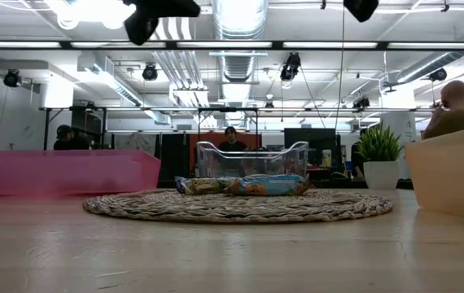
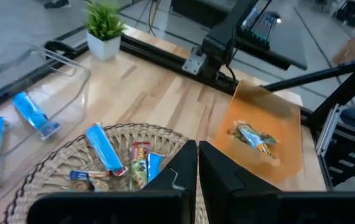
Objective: Pick and place Granola Bars by type
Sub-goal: Put the red granola bar into the red bin
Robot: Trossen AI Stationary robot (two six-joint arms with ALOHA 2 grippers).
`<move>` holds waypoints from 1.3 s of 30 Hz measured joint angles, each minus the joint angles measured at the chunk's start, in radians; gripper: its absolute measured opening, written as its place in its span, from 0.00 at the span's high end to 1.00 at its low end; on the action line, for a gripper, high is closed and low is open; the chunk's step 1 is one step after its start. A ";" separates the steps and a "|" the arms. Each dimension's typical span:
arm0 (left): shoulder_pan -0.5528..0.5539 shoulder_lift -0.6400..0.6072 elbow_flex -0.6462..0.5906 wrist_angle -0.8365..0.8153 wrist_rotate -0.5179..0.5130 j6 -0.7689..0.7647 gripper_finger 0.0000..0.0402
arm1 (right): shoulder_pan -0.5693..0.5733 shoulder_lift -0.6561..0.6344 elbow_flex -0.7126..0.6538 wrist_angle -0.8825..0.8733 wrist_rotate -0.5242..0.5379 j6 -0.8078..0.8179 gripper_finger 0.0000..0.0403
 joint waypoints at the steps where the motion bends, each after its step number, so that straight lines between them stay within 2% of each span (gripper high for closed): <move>1: 0.001 -0.020 -0.010 -0.002 -0.002 0.000 1.00 | 0.000 0.014 0.000 0.008 0.000 -0.009 0.98; 7: 0.001 -0.089 -0.026 -0.047 -0.049 0.009 1.00 | 0.000 0.092 0.001 0.029 0.000 -0.101 0.98; 15: 0.001 -0.094 -0.026 -0.053 -0.109 0.030 1.00 | 0.000 0.191 0.008 0.034 0.002 -0.190 0.98; 23: 0.001 -0.094 -0.026 -0.053 -0.110 0.057 1.00 | 0.002 0.267 0.008 0.056 0.087 -0.197 0.98; 29: 0.001 -0.094 -0.026 -0.053 -0.110 0.072 1.00 | 0.002 0.327 0.009 0.082 0.180 -0.262 0.98; 39: 0.000 -0.094 -0.026 -0.078 -0.108 0.103 1.00 | 0.002 0.431 0.053 0.069 0.183 -0.363 0.98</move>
